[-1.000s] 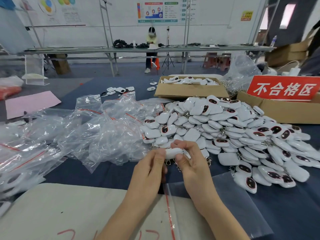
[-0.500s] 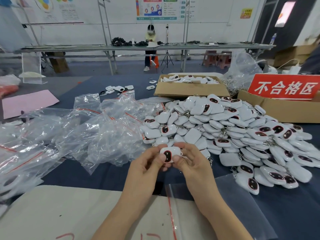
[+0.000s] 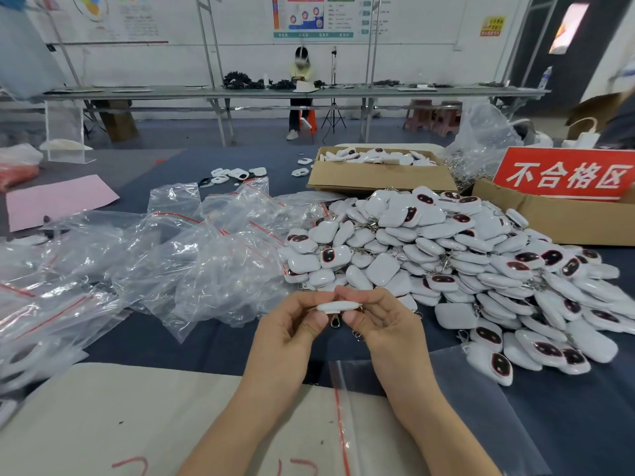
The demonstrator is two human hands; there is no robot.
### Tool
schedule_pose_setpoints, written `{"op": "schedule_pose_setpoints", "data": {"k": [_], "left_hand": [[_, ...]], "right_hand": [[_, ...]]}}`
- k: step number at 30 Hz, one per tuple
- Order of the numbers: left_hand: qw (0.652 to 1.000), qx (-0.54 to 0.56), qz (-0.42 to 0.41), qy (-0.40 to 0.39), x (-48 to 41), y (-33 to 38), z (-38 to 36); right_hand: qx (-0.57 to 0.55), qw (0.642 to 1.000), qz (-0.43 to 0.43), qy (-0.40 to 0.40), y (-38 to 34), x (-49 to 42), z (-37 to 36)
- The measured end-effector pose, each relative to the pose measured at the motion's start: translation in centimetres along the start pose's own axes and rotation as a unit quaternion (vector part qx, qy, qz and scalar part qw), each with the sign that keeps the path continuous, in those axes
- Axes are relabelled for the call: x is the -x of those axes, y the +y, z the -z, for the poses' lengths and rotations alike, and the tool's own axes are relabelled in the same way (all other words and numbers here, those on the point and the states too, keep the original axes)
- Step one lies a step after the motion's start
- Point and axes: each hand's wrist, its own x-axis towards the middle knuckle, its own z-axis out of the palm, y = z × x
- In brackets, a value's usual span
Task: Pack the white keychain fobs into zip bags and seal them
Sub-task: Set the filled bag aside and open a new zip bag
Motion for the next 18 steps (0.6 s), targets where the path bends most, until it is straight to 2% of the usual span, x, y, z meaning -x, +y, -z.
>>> {"op": "schedule_pose_setpoints", "data": {"k": [13,18], "left_hand": [[0.995,0.069,0.027,0.063,0.0,0.42,-0.26],[0.999,0.034,-0.014,0.006,0.42,0.92,-0.26]], "right_hand": [[-0.001,0.998,-0.058,-0.003,-0.15,0.13,-0.32],[-0.002,0.998,-0.059,-0.035,-0.24,0.42,0.18]]}}
